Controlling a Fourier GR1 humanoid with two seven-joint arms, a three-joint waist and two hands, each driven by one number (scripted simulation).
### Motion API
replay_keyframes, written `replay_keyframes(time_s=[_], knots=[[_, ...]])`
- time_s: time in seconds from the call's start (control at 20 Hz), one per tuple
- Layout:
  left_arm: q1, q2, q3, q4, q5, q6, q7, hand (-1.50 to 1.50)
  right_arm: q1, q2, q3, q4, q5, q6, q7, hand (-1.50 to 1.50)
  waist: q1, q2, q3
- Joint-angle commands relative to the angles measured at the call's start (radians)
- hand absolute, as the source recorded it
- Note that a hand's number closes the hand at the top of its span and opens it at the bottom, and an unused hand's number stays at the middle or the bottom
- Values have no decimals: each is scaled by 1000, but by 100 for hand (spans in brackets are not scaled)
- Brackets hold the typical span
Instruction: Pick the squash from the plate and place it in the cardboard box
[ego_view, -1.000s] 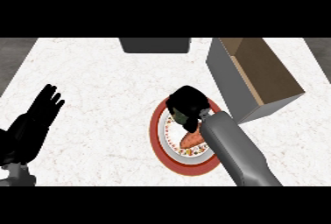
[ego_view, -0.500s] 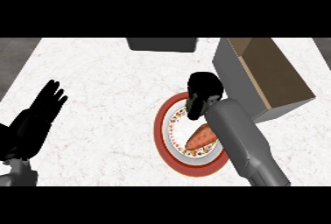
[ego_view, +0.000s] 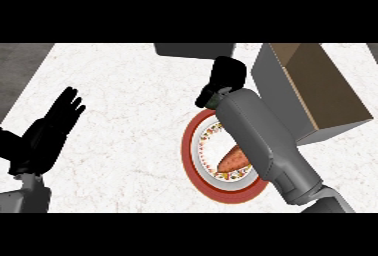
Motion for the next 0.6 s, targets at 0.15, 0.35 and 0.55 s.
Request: replay_keyframes(time_s=[0.15,0.35,0.55], knots=[[-15,-21,-6,52,-25,10,-44,0,-215,0,169,-27,-78,-87,186,150,-19,-6,-1],[-7,-9,5,21,-20,22,0,0,-325,0,190,-35,-36,-127,271,150,-41,-11,-1],[16,12,33,-1,1,12,10,0,-395,0,237,-68,29,-129,447,150,-51,-20,-1]])
